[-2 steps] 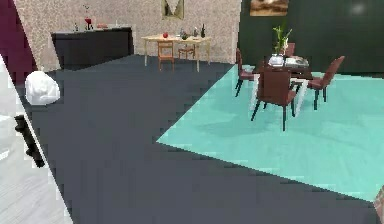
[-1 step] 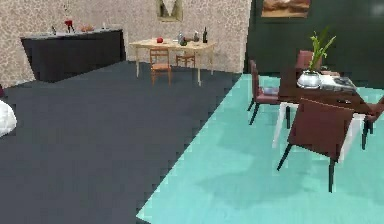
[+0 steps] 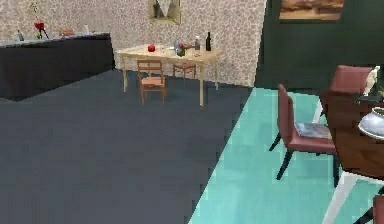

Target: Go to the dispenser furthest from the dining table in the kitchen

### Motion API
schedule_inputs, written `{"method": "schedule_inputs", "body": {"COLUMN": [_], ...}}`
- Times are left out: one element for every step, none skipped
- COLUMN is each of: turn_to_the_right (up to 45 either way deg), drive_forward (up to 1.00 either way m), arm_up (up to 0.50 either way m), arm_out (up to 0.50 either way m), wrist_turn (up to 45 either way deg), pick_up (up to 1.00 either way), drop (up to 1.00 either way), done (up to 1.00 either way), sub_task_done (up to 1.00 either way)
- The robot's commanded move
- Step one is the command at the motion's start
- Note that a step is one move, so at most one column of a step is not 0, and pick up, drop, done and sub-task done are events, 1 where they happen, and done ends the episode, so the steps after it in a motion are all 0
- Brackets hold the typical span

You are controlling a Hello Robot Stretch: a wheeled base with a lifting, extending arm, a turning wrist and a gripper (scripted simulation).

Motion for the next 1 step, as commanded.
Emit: {"method": "schedule_inputs", "body": {"turn_to_the_right": [0.0], "drive_forward": [1.00], "arm_up": [0.00], "arm_out": [0.00], "wrist_turn": [0.0], "pick_up": [0.00], "drop": [0.00], "done": [0.00], "sub_task_done": [0.00]}}
